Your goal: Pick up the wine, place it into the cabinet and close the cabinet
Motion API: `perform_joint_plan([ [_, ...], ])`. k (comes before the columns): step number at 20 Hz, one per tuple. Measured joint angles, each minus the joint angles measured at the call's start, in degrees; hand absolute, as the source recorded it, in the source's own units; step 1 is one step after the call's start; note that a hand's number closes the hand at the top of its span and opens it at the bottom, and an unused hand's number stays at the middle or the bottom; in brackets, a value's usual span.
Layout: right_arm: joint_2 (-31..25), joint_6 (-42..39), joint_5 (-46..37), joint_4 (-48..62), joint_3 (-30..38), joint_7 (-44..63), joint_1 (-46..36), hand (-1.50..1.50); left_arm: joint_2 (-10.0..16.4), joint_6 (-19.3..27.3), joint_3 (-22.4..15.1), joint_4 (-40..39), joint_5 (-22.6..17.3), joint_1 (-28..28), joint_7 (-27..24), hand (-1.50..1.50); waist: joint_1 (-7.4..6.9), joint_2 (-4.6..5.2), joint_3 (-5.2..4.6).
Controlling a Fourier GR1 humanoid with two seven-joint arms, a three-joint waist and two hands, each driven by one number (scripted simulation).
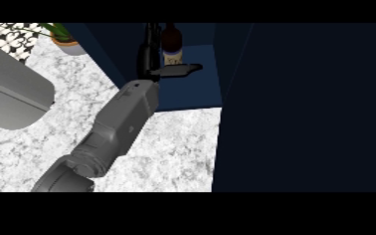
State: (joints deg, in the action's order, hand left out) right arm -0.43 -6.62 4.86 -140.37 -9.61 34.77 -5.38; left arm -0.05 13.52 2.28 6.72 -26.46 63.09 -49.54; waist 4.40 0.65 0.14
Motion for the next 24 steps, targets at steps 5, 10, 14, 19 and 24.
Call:
perform_joint_plan([
  [5, 0.04, 0.56, 0.01, 0.49, -0.4, -0.21, -0.19, -1.5, 0.0, -0.9, -2.42, 0.88, -3.02, -1.35, -0.41, -1.5, 0.19, -0.26, 0.01],
  [10, -0.08, 1.28, -0.2, 0.33, 0.09, 0.77, -0.96, -1.5, -0.03, -1.17, -7.44, 4.58, -6.07, -4.06, 0.24, -1.5, -0.2, -0.58, -0.04],
  [14, -0.45, 1.04, -0.17, 0.18, 0.87, 0.5, -0.69, -1.5, 0.37, 0.65, -13.34, 10.8, -10.07, -8.8, 1.04, -1.5, -0.78, -0.92, -0.03],
  [19, -0.57, 1.77, -0.91, -0.55, 1.06, 1.35, -0.34, -1.5, 0.19, 6.75, -23.76, 22.22, -15.29, -18.05, 2.68, -1.5, -1.94, -1.0, -0.12],
  [24, -0.87, 2.08, -1.73, -0.93, 1.37, 1.23, 0.69, -1.5, 0.09, 15.55, -33.48, 37.26, -16.21, -27.04, 5.01, -1.5, -3.6, -1.06, -0.12],
])
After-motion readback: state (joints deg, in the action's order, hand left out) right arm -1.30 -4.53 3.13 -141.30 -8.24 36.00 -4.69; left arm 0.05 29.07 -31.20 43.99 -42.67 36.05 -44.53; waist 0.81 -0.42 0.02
